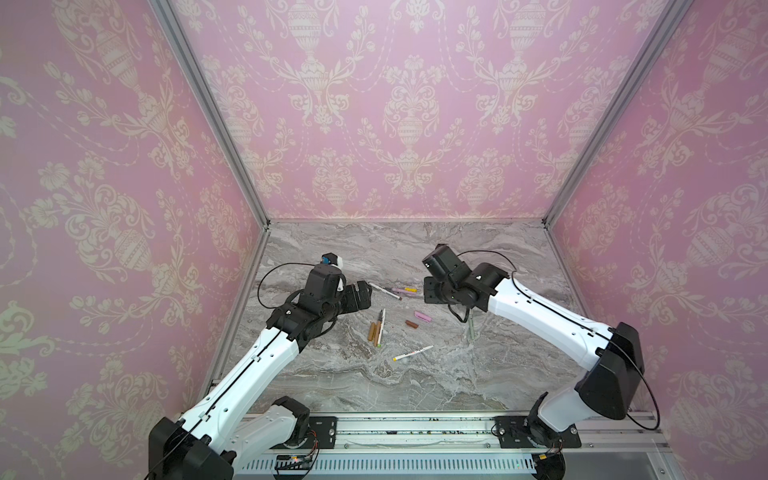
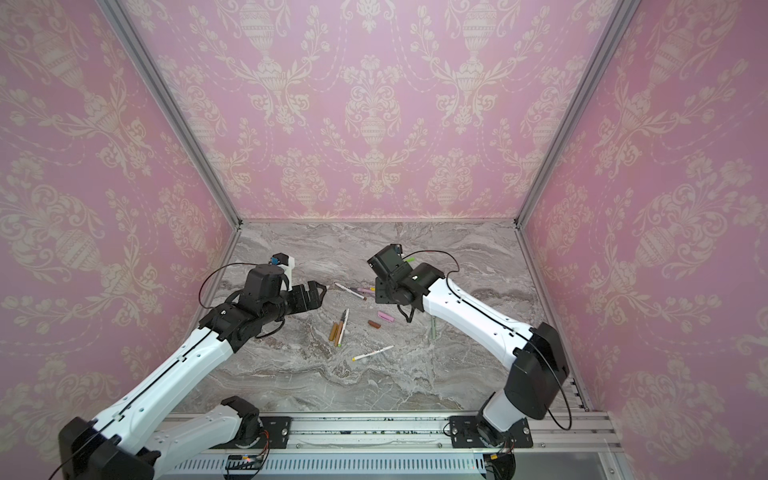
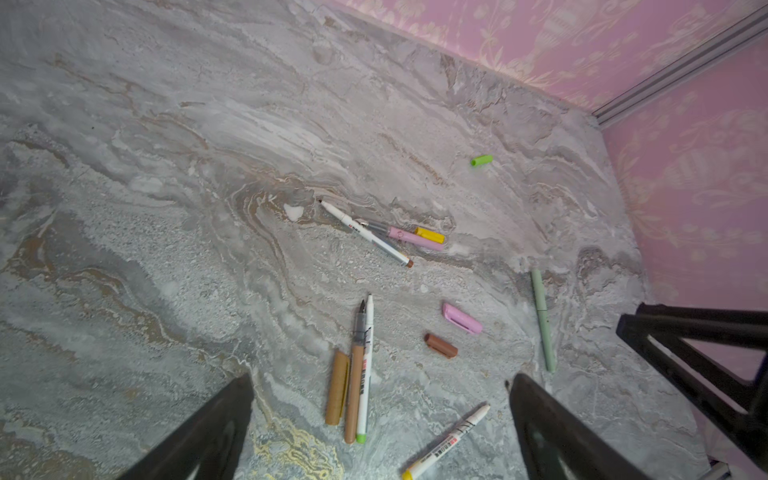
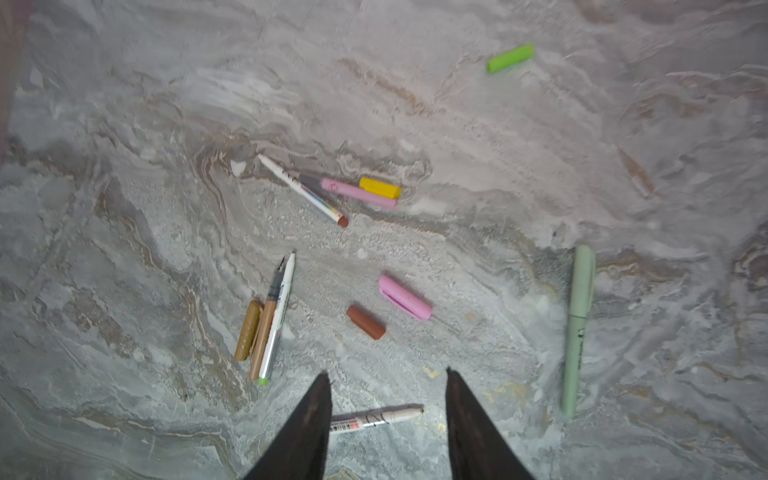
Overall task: Insert the pens into the pen caps
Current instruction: 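Move the right gripper over the white marker with the green tip, then grasp the white marker with the right gripper and lift it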
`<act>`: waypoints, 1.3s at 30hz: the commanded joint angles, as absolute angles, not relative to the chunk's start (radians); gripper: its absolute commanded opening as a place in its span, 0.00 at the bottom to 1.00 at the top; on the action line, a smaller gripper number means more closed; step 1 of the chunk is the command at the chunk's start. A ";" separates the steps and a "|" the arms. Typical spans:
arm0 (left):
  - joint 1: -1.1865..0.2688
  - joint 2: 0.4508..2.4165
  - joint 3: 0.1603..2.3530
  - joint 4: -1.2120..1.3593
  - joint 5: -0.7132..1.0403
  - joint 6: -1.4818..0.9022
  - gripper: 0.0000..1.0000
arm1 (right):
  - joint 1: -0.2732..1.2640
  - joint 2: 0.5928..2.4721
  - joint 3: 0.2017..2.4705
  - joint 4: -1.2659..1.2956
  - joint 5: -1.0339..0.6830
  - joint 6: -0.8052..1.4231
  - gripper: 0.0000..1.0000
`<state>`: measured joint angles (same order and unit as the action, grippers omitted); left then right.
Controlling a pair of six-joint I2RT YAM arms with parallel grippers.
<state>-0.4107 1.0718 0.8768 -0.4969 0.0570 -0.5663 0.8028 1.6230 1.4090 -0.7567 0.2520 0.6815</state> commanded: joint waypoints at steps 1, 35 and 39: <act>-0.367 1.090 0.844 -0.662 0.105 -0.531 0.96 | 0.864 1.752 1.468 -0.783 0.250 0.758 0.46; -0.331 0.925 0.685 -0.632 0.137 -0.482 0.98 | 0.956 2.249 1.823 -0.862 0.170 0.925 0.33; -0.331 0.929 0.686 -0.629 0.140 -0.478 0.99 | 0.955 2.265 1.830 -0.856 0.157 0.923 0.33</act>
